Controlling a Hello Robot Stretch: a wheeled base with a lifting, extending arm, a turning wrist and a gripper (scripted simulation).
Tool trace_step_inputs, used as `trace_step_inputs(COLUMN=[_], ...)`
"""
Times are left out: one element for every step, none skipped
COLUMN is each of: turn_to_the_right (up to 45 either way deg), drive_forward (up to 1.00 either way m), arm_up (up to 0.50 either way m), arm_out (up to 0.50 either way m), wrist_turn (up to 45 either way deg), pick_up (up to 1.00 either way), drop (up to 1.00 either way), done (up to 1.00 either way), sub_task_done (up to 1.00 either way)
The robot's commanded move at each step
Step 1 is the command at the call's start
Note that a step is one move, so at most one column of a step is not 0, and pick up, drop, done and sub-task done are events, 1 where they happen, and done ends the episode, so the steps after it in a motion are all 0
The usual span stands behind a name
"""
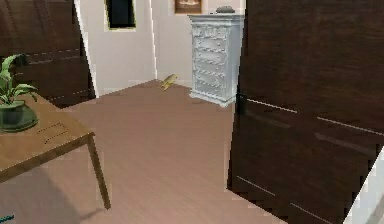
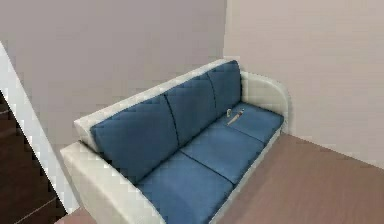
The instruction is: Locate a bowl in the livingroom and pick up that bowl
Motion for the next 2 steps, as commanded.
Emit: trace_step_inputs(turn_to_the_right=[-6.0, 0.0], drive_forward=[0.00, 1.00], arm_up=[0.00, 0.00], arm_out=[0.00, 0.00], wrist_turn=[0.0, 0.0], pick_up=[0.00, 0.00], drop=[0.00, 0.00], done=[0.00, 0.00], sub_task_done=[0.00, 0.00])
